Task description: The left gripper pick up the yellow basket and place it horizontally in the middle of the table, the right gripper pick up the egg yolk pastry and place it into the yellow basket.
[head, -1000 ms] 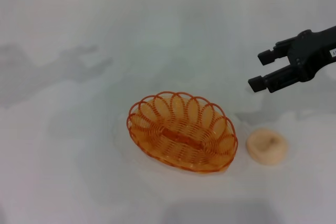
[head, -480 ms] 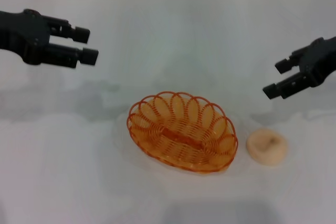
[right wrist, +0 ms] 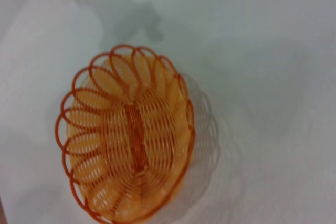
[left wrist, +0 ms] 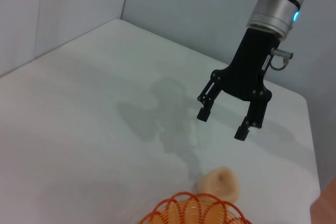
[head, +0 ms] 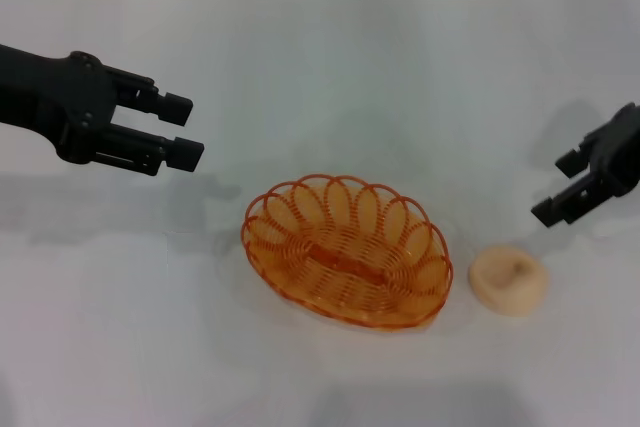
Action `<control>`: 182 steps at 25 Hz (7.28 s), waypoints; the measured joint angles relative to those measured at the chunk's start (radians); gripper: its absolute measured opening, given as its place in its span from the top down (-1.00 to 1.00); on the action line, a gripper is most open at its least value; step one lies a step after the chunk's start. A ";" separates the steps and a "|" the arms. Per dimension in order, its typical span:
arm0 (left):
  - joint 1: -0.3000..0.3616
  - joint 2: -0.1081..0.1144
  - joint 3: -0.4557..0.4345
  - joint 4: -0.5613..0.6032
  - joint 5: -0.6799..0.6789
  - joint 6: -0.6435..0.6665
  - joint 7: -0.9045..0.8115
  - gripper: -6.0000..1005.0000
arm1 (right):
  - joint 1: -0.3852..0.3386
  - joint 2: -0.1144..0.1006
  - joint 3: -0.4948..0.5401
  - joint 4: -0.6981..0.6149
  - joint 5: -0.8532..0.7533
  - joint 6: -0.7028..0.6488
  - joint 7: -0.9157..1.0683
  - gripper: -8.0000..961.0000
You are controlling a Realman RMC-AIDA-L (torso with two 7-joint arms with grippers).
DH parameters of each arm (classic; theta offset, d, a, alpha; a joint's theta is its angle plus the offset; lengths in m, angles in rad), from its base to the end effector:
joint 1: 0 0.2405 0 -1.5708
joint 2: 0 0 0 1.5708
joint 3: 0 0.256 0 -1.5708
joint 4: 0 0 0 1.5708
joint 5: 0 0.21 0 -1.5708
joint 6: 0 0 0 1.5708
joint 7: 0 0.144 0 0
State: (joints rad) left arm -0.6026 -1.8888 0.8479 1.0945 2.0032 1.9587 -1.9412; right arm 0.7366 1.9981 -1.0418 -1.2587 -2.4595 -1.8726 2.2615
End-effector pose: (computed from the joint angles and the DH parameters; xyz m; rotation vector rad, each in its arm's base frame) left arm -0.1976 0.3356 0.1072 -3.0385 -0.6498 -0.3470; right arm 0.1696 0.3601 0.0610 -2.8668 0.8403 -0.3660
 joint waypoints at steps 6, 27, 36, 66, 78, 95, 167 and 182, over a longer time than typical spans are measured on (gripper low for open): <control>0.003 -0.005 0.000 0.001 0.002 -0.004 -0.002 -0.30 | 0.003 0.013 -0.063 0.002 -0.050 0.009 0.022 -0.75; 0.011 -0.007 -0.006 -0.008 0.002 -0.031 -0.002 -0.30 | -0.040 0.028 -0.276 0.013 -0.018 0.143 0.095 -0.75; 0.012 -0.007 -0.006 -0.011 0.002 -0.031 0.001 -0.30 | -0.047 0.030 -0.336 0.016 -0.002 0.171 0.103 -0.75; 0.025 -0.016 -0.006 -0.013 0.001 -0.043 -0.001 -0.30 | -0.055 0.027 -0.369 0.039 0.004 0.165 0.115 0.64; 0.028 -0.018 -0.007 -0.013 -0.001 -0.046 0.000 -0.30 | -0.057 0.027 -0.364 0.039 0.004 0.162 0.116 0.93; 0.037 -0.018 -0.024 -0.013 -0.005 -0.059 0.009 -0.30 | -0.033 0.020 -0.287 -0.039 0.011 0.127 0.133 0.95; 0.067 -0.029 -0.086 -0.024 -0.004 -0.118 0.024 -0.30 | -0.015 0.016 -0.442 -0.169 0.297 0.272 0.145 0.04; 0.125 -0.022 -0.111 -0.016 -0.029 -0.096 0.098 -0.30 | -0.276 0.013 -0.095 -0.215 0.404 0.176 -0.141 -0.72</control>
State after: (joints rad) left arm -0.4777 -1.9106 0.7368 1.0781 1.9747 1.8626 -1.8435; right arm 0.4610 2.0115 -1.1369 -1.4735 -2.0555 -1.6963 2.1209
